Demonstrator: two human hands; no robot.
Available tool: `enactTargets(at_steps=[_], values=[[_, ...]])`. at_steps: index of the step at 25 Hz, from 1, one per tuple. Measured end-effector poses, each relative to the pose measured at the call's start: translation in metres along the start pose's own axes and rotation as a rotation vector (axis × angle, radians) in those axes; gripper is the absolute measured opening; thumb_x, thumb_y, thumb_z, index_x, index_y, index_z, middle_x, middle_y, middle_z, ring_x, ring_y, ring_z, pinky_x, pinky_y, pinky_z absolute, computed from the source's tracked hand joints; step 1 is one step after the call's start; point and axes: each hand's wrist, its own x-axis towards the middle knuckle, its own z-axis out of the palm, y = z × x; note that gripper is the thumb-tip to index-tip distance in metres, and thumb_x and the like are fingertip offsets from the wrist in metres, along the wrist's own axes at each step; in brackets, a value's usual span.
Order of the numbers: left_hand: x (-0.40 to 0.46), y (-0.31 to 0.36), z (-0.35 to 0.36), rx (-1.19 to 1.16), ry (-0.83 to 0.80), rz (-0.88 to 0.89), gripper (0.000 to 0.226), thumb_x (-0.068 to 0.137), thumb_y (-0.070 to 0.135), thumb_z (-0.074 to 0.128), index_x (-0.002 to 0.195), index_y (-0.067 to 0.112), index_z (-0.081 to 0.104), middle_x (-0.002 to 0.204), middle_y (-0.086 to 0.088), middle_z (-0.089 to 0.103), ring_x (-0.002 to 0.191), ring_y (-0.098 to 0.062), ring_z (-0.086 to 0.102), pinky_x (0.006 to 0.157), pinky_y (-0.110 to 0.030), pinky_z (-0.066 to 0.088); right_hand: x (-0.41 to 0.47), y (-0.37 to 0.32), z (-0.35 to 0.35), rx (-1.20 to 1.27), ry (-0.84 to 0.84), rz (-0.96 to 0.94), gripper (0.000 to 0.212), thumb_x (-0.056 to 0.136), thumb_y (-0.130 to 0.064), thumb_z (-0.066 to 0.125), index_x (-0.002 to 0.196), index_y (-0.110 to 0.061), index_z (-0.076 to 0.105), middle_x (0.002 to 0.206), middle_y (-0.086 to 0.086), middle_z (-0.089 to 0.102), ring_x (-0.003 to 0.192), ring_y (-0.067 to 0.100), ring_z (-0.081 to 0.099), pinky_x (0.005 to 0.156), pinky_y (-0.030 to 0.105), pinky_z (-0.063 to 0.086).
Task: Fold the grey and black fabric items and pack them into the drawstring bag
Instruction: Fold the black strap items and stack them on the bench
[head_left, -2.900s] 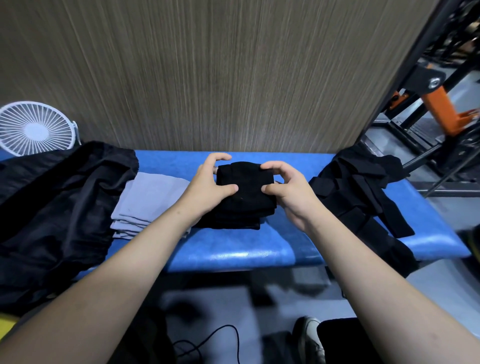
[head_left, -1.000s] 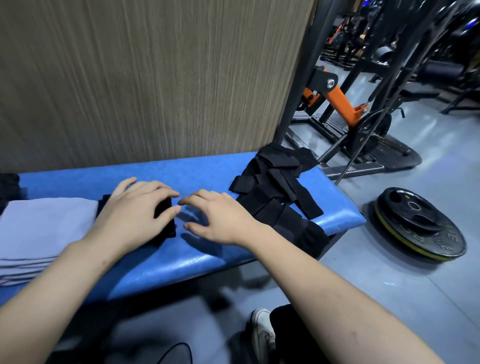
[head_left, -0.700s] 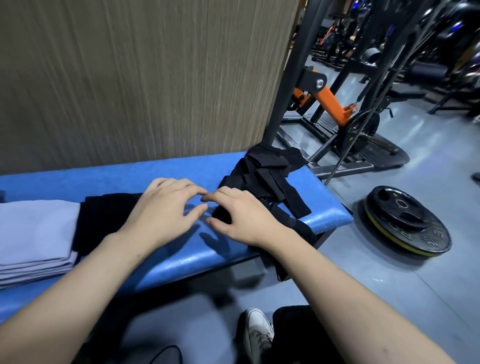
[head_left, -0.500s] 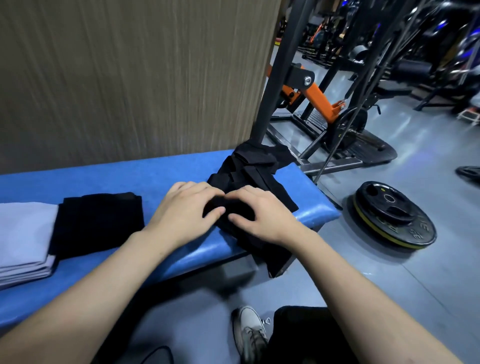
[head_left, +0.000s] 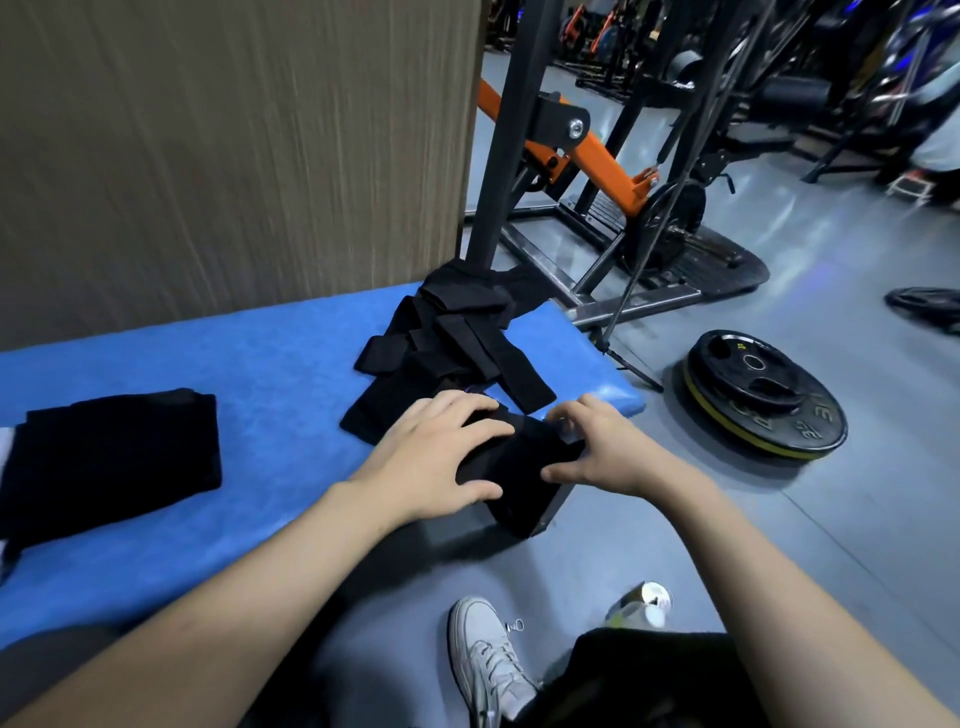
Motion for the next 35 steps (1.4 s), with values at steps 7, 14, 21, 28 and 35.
enactTargets(at_steps=[7,14,21,28,35], values=[[0.011,0.003,0.017,0.118,-0.022,-0.016,0.075,0.075,0.055,0.069,0.143,0.037,0.043,0.155,0.01,0.03,0.145,-0.016,0.022,0.113,-0.035,0.029,0.003,-0.017,0.02,-0.005,0.065,-0.023,0.085,0.066,-0.048,0.086,0.135,-0.027,0.042,0.118,-0.003,0.04,0.107,0.018,0.049,0.088,0.033,0.046],[0.011,-0.006,0.011,0.052,0.06,-0.043,0.059,0.081,0.036,0.065,0.138,0.038,0.05,0.148,0.009,0.04,0.14,-0.014,0.032,0.103,-0.033,0.041,0.008,-0.032,0.039,0.023,0.181,-0.022,0.043,0.082,-0.02,0.072,0.116,-0.022,0.045,0.113,0.0,0.041,0.087,0.031,0.061,0.072,0.039,0.051],[0.019,-0.027,-0.011,0.01,0.283,-0.144,0.056,0.085,0.001,0.062,0.129,0.036,0.061,0.131,0.011,0.053,0.117,-0.014,0.048,0.072,-0.035,0.054,0.007,-0.03,0.01,0.21,0.24,0.041,0.016,0.082,-0.006,0.049,0.085,-0.021,0.055,0.074,-0.003,0.059,0.071,0.021,0.054,0.06,0.032,0.041],[0.036,-0.041,-0.021,0.102,0.59,-0.286,0.065,0.082,-0.009,0.054,0.133,0.03,0.061,0.134,-0.001,0.056,0.119,-0.025,0.05,0.068,-0.036,0.048,-0.005,-0.023,-0.025,1.061,0.258,0.211,0.018,0.08,0.006,0.035,0.074,-0.005,0.046,0.069,0.013,0.046,0.056,0.031,0.054,0.052,0.035,0.049],[0.038,-0.027,-0.011,0.148,0.298,-0.115,0.049,0.099,0.053,0.038,0.137,0.03,0.058,0.151,0.0,0.044,0.141,-0.024,0.034,0.122,-0.042,0.011,-0.001,-0.036,-0.027,1.373,0.126,0.019,0.022,0.084,0.005,0.033,0.08,-0.004,0.053,0.072,0.02,0.06,0.065,0.039,0.059,0.057,0.039,0.05]])
